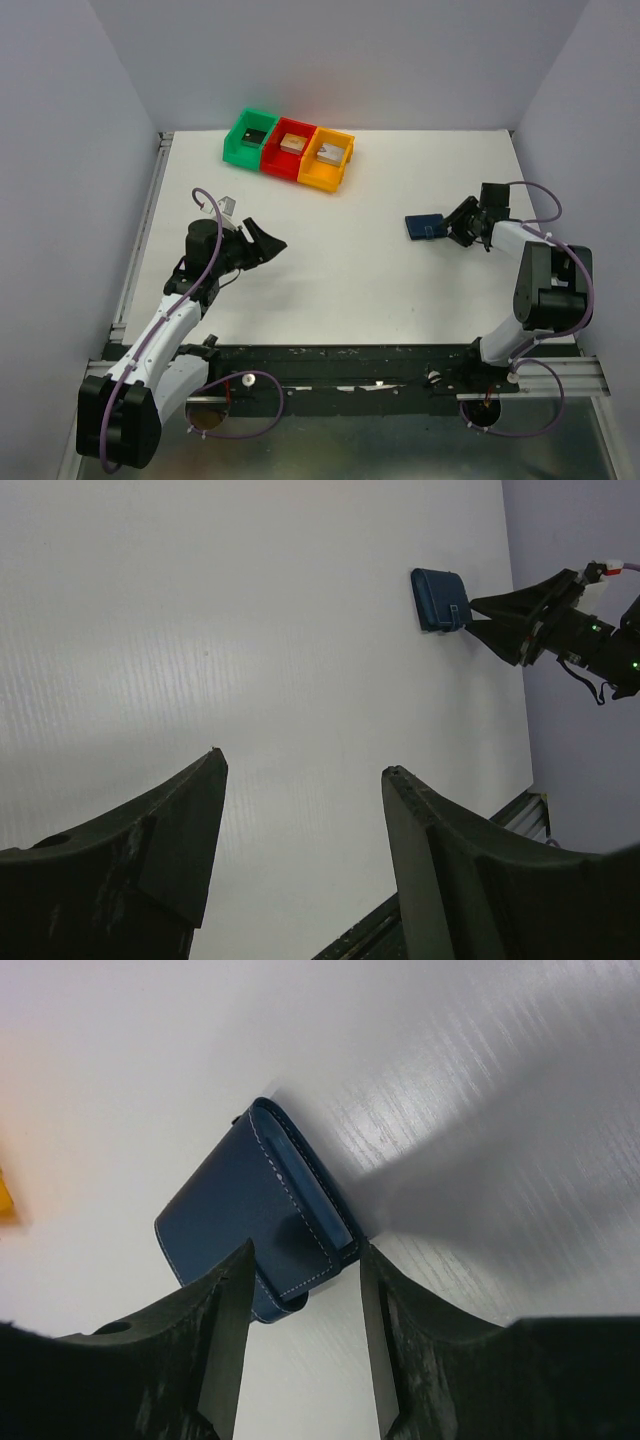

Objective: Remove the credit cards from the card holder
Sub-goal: Pick up the card holder from the center of the board.

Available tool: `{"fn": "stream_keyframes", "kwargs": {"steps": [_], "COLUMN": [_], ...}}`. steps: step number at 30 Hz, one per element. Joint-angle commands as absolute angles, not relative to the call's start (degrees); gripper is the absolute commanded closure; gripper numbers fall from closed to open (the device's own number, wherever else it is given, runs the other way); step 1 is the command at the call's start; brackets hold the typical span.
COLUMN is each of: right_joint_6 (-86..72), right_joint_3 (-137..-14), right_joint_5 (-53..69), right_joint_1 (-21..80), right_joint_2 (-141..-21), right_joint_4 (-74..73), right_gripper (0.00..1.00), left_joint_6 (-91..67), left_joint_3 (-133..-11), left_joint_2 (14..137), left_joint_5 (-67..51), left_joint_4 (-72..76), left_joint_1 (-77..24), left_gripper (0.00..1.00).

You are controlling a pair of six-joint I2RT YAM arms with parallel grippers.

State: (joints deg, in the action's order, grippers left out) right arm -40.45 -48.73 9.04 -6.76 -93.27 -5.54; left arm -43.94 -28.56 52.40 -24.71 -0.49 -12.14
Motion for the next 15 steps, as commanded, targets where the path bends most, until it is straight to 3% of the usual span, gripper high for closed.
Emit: {"fn": "stream_keyframes", "kwargs": {"steps": [1,8,15], "right_joint_6": [-40.4,-40.3,-40.3], "right_joint_3": [-51.1,-52.4,-54.0], "right_joint_5": [9.0,10.4,11.9], "right_joint_1": [-7.0,-7.0,-7.0], "right_joint_2": [-95.0,-96.7,-98.3], "right_joint_4": [-4.0,-4.3,-5.7], "right_gripper": [0.48,0.59,0.62], "left_joint_6": [-43.2,-43.3,-43.3], "left_joint_3": [-28.8,-28.8,-28.8], "left_joint_2": [51.9,52.4,52.5], "left_joint_5": [-24.1,-23.8,-23.7], "left_joint_4": [-1.5,-1.4,-1.3], "left_joint_1": [-12.4,-12.5,-12.5], "left_gripper": [0.27,0.27,0.27]}}
